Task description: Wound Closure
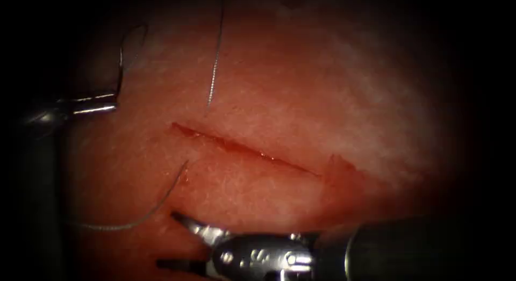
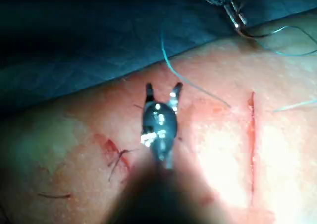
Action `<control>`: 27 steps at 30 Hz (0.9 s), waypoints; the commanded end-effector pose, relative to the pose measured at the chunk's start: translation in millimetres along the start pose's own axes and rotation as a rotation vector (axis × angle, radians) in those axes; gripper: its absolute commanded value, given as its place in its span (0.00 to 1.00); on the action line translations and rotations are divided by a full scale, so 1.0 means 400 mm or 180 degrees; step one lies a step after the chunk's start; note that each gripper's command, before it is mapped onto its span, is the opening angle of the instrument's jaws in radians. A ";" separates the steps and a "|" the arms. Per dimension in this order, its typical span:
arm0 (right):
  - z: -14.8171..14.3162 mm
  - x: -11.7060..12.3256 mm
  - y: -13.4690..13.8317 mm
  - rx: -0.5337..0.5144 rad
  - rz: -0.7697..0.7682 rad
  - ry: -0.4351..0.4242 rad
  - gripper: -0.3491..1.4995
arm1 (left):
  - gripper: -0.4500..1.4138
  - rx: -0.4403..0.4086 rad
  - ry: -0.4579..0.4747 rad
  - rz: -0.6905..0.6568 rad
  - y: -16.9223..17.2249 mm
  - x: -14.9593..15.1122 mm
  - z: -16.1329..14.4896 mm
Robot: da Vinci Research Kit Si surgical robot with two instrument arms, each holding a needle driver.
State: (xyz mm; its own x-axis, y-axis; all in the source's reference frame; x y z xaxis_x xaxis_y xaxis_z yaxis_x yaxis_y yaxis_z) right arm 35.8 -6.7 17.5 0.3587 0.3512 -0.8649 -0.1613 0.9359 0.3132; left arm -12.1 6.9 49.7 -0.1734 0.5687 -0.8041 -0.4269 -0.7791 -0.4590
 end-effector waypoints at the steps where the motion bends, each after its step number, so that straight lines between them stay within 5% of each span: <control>1: 0.0015 -0.0056 0.0023 -0.0037 -0.0020 -0.0022 0.80 | 0.00 -0.0010 -0.0004 -0.0014 0.0022 -0.0025 0.0009; 18: 0.0224 -0.0235 0.0214 -0.0312 -0.0131 -0.0194 0.73 | 0.00 -0.0015 -0.0022 -0.0031 0.0020 -0.0041 0.0015; 19: 0.0232 -0.0247 0.0217 -0.0305 -0.0144 -0.0210 0.69 | 0.00 -0.0015 -0.0022 -0.0031 0.0020 -0.0041 0.0014; 20: 0.0237 -0.0269 0.0219 -0.0268 -0.0169 -0.0213 0.54 | 0.00 -0.0015 -0.0022 -0.0031 0.0020 -0.0041 0.0014; 22: 0.0234 -0.0285 0.0217 -0.0168 -0.0209 -0.0253 0.00 | 0.00 -0.0015 -0.0022 -0.0031 0.0020 -0.0041 0.0014; 27: 0.0197 -0.0288 0.0200 -0.0074 -0.0166 -0.0321 0.00 | 0.00 -0.0015 -0.0022 -0.0031 0.0020 -0.0041 0.0014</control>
State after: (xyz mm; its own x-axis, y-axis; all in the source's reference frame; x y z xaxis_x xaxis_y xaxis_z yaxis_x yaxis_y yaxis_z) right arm 37.2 -1.8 32.8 0.4570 0.2999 -0.8374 -0.1600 0.9538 0.2543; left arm -12.2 6.7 50.4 -0.1759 0.5738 -0.7998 -0.4259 -0.7769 -0.4637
